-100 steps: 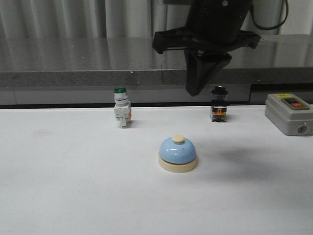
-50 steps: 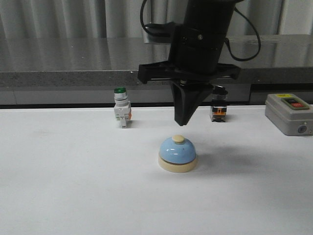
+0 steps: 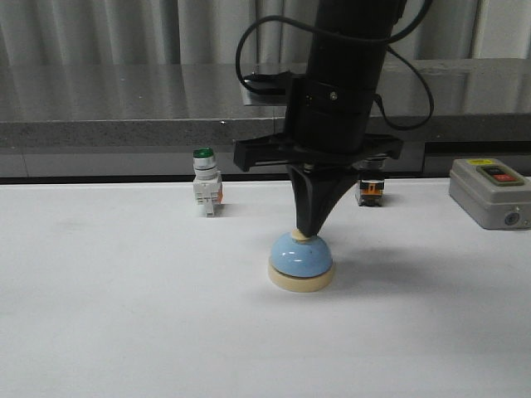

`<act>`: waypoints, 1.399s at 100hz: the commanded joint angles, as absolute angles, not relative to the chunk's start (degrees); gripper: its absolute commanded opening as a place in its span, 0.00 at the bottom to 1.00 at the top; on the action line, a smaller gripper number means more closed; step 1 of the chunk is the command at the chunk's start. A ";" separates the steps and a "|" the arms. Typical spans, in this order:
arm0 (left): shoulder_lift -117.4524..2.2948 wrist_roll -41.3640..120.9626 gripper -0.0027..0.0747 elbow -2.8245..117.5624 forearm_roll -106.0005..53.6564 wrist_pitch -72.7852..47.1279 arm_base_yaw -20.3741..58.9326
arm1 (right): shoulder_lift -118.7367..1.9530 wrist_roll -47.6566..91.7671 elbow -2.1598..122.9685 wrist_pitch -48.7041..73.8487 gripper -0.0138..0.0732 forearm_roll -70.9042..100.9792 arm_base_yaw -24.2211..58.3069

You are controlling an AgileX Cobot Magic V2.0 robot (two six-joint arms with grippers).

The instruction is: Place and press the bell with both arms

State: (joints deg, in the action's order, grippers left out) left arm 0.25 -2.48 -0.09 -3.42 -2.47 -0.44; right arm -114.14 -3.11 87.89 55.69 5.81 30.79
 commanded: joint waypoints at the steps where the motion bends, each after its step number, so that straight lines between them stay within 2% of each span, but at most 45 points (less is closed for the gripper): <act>1: 1.99 -3.01 0.01 -2.48 -3.87 1.89 0.00 | -108.67 -2.44 89.78 55.04 0.09 6.18 30.52; 20: 1.99 -3.01 0.01 -2.48 -3.87 1.89 0.00 | -103.49 -2.44 89.65 56.28 0.09 5.84 28.60; 41: 1.99 -3.01 0.01 -2.48 -3.87 1.89 0.00 | -97.23 -2.44 87.20 57.31 0.09 5.84 22.34; 95: 1.99 -3.01 0.01 -2.48 -3.87 1.89 0.00 | -80.83 -2.44 66.89 53.99 0.09 3.08 1.43; 140: 1.99 -3.01 0.01 -2.48 -3.87 1.89 0.00 | -61.53 -2.44 44.59 42.64 0.09 3.21 -0.10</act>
State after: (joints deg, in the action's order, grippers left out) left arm 0.25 -2.48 -0.09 -3.42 -2.47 -0.44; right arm -66.82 -2.98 46.59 46.87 3.08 0.21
